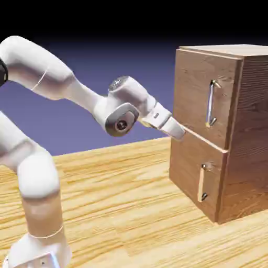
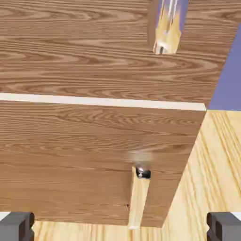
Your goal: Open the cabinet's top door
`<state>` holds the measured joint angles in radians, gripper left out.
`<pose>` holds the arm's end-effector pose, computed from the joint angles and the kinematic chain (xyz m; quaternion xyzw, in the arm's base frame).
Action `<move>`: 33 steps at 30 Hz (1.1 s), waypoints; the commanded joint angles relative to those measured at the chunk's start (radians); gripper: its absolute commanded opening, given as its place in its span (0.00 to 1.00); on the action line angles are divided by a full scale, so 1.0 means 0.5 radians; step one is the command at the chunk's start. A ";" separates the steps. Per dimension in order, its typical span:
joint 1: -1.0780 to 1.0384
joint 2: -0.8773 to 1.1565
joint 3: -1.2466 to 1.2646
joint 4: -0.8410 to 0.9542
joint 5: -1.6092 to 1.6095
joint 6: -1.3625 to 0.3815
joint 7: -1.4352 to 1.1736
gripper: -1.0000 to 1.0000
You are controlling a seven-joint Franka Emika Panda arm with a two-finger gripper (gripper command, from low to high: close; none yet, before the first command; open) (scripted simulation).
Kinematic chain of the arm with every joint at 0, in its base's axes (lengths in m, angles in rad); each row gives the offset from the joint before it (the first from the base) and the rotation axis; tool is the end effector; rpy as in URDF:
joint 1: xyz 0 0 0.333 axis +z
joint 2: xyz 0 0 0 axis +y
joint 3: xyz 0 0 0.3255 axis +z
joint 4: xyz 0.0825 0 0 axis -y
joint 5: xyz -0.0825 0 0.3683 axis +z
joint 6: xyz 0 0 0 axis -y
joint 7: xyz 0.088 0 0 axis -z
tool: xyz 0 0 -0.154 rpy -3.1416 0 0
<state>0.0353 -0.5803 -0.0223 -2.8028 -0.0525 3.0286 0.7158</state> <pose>0.4053 0.0090 0.4494 -0.8710 0.2958 -0.3688 0.1336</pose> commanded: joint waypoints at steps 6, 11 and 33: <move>0.232 -0.103 -0.222 0.071 -0.522 -0.083 -0.251 1.00; 0.426 -0.188 -0.407 0.131 -0.957 -0.153 -0.460 1.00; 1.278 -0.565 -1.220 0.392 -2.870 -0.459 -1.381 1.00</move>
<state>0.6741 -0.8627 -0.6325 -2.6070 -1.4876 2.7991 0.0254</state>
